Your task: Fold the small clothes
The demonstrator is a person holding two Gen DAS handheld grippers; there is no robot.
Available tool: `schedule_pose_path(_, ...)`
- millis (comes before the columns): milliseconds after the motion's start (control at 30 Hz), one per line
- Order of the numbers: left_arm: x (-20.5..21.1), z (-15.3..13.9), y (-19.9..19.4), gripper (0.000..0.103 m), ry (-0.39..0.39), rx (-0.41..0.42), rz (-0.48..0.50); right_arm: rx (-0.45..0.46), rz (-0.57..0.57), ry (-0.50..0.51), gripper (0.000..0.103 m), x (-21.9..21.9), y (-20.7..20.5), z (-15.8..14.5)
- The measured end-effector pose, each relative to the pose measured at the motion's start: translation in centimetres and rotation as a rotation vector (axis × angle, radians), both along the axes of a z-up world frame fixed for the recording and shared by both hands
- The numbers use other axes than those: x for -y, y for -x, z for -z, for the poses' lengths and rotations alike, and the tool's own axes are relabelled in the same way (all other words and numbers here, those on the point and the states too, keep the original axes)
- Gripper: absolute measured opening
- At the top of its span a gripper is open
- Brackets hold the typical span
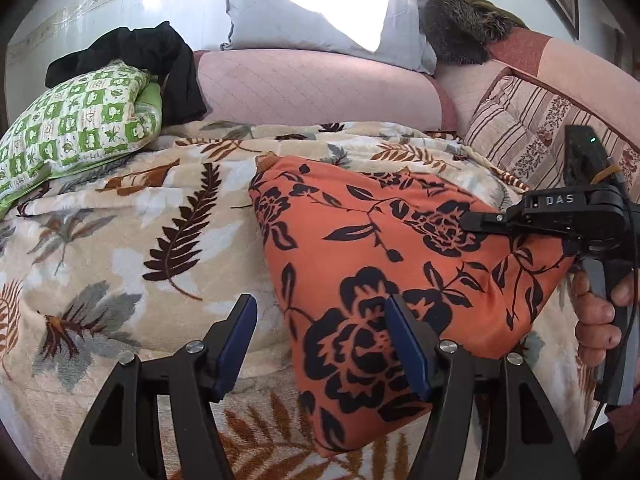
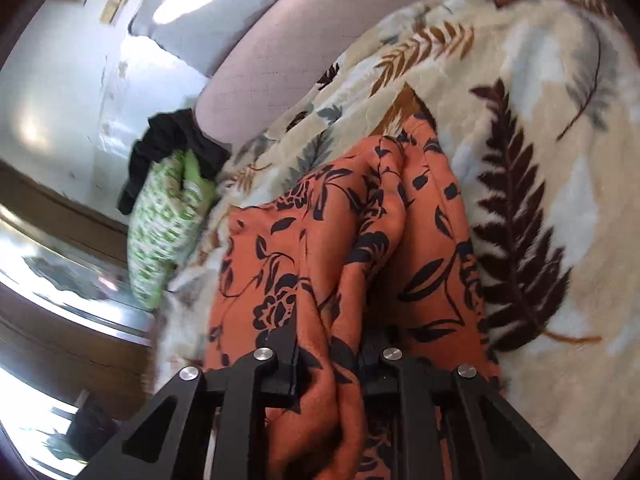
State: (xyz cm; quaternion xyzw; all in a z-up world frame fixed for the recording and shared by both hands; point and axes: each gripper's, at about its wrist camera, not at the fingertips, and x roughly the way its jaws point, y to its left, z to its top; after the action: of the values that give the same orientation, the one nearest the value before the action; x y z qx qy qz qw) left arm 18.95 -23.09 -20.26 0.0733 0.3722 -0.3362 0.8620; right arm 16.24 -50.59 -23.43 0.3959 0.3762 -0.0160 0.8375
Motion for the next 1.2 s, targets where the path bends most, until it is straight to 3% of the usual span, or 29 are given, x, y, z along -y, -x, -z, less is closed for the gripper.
schedule_pose_path(133,0.7,-0.1,0.2,0.067,0.031,-0.002,0.031,0.093,0.009,0.177,0.019,-1.1,1.9,-3.5)
schedule_pose_path(233,2.7,1.6,1.2,0.068,-0.041,-0.004,0.079,0.038,0.045,0.208,0.019,0.0,2.3,-2.3)
schedule_pose_path(333,3.7,3.4,1.4,0.072,-0.105,-0.006,0.081,-0.136,0.029,0.116,0.024,2.2,1.1,2.2)
schedule_pose_path(400,3.3,3.3,0.7,0.073,-0.072,-0.061,0.066,-0.127,0.084,-0.011,0.037,4.0,1.6,2.4)
schedule_pose_path(433,2.9,3.3,0.3,0.074,-0.055,-0.093,0.06,-0.116,0.111,-0.041,0.037,4.7,1.9,1.7)
schedule_pose_path(533,2.5,3.5,0.0,0.075,-0.031,-0.124,0.052,0.037,0.212,-0.002,0.041,6.3,3.4,-1.6)
schedule_pose_path(567,2.5,3.4,0.2,0.075,-0.031,-0.117,0.053,0.082,0.202,-0.007,0.049,6.3,3.4,-2.3)
schedule_pose_path(633,2.5,3.2,0.6,0.075,-0.042,-0.099,0.06,0.092,0.105,-0.014,0.049,5.1,1.7,-3.2)
schedule_pose_path(733,2.5,3.2,0.7,0.075,-0.047,-0.098,0.068,0.05,0.011,0.062,0.049,2.5,-1.7,-3.9)
schedule_pose_path(800,2.2,3.4,0.4,0.076,-0.031,-0.123,0.069,-0.036,-0.024,0.115,0.047,1.3,-4.5,-3.3)
schedule_pose_path(900,2.0,3.5,0.1,0.076,-0.021,-0.148,0.078,-0.248,0.001,0.121,0.047,2.0,-8.2,0.9)
schedule_pose_path(967,2.0,3.6,0.1,0.077,-0.027,-0.152,0.082,-0.301,0.028,0.068,0.044,3.2,-9.7,3.4)
schedule_pose_path(1033,1.9,3.3,0.2,0.077,-0.029,-0.148,0.078,-0.302,0.045,0.056,0.043,3.8,-10.6,2.8)
schedule_pose_path(1100,1.8,2.7,0.6,0.077,-0.032,-0.123,0.085,-0.205,0.045,0.065,0.044,3.6,-10.9,0.6)
schedule_pose_path(1200,1.5,2.0,1.0,0.076,-0.042,-0.083,0.083,-0.113,-0.075,0.063,0.044,1.5,-12.3,-1.7)
